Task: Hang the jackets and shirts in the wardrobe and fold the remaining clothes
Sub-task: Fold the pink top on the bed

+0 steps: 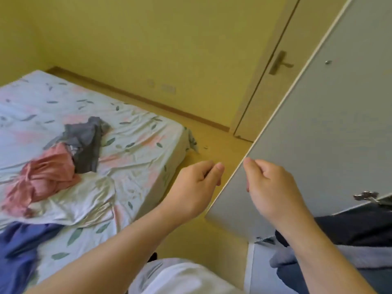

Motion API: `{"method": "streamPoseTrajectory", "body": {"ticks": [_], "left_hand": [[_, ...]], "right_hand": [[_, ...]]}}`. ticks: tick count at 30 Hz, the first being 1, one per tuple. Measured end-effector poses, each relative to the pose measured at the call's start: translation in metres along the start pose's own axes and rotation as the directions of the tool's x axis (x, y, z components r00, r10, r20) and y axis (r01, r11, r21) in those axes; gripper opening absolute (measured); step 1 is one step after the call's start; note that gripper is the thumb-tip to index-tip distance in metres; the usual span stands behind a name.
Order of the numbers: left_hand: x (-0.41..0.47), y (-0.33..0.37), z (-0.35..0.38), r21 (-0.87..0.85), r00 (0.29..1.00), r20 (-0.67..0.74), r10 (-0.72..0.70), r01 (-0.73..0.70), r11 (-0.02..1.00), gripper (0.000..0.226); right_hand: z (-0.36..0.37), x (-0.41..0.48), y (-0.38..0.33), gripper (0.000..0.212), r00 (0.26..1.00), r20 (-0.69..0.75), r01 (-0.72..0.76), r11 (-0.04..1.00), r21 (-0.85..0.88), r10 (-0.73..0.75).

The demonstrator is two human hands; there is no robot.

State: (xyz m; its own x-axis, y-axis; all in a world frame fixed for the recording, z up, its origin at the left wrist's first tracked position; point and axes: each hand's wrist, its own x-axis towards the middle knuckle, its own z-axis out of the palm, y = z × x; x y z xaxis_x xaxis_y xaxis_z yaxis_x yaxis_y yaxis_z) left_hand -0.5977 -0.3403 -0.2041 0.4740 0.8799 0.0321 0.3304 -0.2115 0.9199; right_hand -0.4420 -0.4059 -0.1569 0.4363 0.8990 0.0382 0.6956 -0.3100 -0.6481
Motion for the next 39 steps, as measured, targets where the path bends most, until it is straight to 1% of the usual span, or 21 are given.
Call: {"method": "streamPoseTrajectory", "body": {"ticks": [3,5,9,11,13,17,19,22,26,27,28,29,31,32,33,35,37,38,39], "left_hand": [[-0.002,-0.047,-0.033,-0.013,0.992,-0.054,-0.115,0.114,0.993,0.043],[-0.003,-0.076,-0.057,-0.001,0.979,-0.083,-0.186,0.186,0.982,0.042],[-0.004,-0.146,-0.109,0.009,0.923,-0.127,-0.363,0.367,0.930,0.043],[-0.005,-0.188,-0.136,0.046,0.875,-0.145,-0.462,0.473,0.880,0.044],[-0.008,-0.233,-0.162,0.067,0.809,-0.172,-0.562,0.579,0.813,0.046],[-0.013,-0.327,-0.206,0.110,0.701,-0.191,-0.687,0.711,0.694,0.046],[-0.008,-0.373,-0.230,0.138,0.647,-0.198,-0.736,0.762,0.633,0.042],[0.009,-0.437,-0.276,0.231,0.597,-0.225,-0.770,0.801,0.553,0.039],[0.042,-0.523,-0.335,0.272,0.506,-0.286,-0.813,0.857,0.438,0.040],[0.050,-0.540,-0.348,0.277,0.490,-0.307,-0.816,0.866,0.416,0.047],[0.057,-0.555,-0.359,0.269,0.475,-0.324,-0.818,0.875,0.402,0.062],[0.064,-0.568,-0.369,0.243,0.452,-0.335,-0.827,0.889,0.388,0.085],[0.075,-0.593,-0.379,0.166,0.376,-0.357,-0.855,0.926,0.338,0.137],[0.077,-0.606,-0.380,0.127,0.337,-0.362,-0.869,0.941,0.312,0.155],[0.079,-0.617,-0.380,0.085,0.310,-0.364,-0.878,0.950,0.300,0.165],[0.079,-0.638,-0.382,0.047,0.297,-0.362,-0.884,0.953,0.301,0.169],[0.078,-0.652,-0.384,0.058,0.288,-0.304,-0.908,0.957,0.284,0.166],[0.077,-0.655,-0.385,0.052,0.288,-0.268,-0.920,0.957,0.284,0.161],[0.075,-0.655,-0.386,0.025,0.292,-0.259,-0.921,0.955,0.296,0.146]], "right_hand": [[0.068,0.021,-0.021,0.054,0.988,0.156,-0.006,1.000,-0.012,0.008],[0.113,0.034,-0.040,0.053,0.965,0.263,-0.007,1.000,-0.011,0.009],[0.203,0.055,-0.075,0.053,0.903,0.429,0.000,1.000,-0.005,0.002],[0.249,0.065,-0.089,0.053,0.872,0.489,0.003,1.000,-0.005,0.000],[0.294,0.070,-0.101,0.053,0.832,0.554,-0.004,1.000,-0.010,0.009],[0.378,0.077,-0.121,0.052,0.727,0.686,-0.035,0.999,-0.018,0.038],[0.416,0.080,-0.129,0.052,0.684,0.728,-0.038,0.999,-0.021,0.042],[0.469,0.084,-0.136,0.050,0.631,0.774,-0.060,0.998,-0.029,0.061],[0.532,0.089,-0.131,0.038,0.600,0.794,-0.072,0.995,-0.073,0.102],[0.543,0.091,-0.128,0.035,0.600,0.792,-0.069,0.994,-0.088,0.112],[0.553,0.092,-0.126,0.034,0.602,0.789,-0.068,0.992,-0.103,0.123],[0.563,0.094,-0.123,0.033,0.602,0.787,-0.067,0.991,-0.118,0.135],[0.576,0.096,-0.119,0.031,0.591,0.792,-0.065,0.988,-0.144,0.154],[0.581,0.097,-0.118,0.031,0.588,0.793,-0.067,0.987,-0.146,0.157],[0.585,0.099,-0.118,0.031,0.588,0.794,-0.065,0.987,-0.144,0.154],[0.590,0.102,-0.121,0.032,0.587,0.798,-0.041,0.989,-0.140,0.137],[0.595,0.105,-0.126,0.033,0.577,0.806,-0.033,0.990,-0.140,0.133],[0.596,0.105,-0.128,0.033,0.571,0.810,-0.033,0.989,-0.142,0.136],[0.597,0.105,-0.130,0.034,0.565,0.813,-0.029,0.989,-0.147,0.138]]}}
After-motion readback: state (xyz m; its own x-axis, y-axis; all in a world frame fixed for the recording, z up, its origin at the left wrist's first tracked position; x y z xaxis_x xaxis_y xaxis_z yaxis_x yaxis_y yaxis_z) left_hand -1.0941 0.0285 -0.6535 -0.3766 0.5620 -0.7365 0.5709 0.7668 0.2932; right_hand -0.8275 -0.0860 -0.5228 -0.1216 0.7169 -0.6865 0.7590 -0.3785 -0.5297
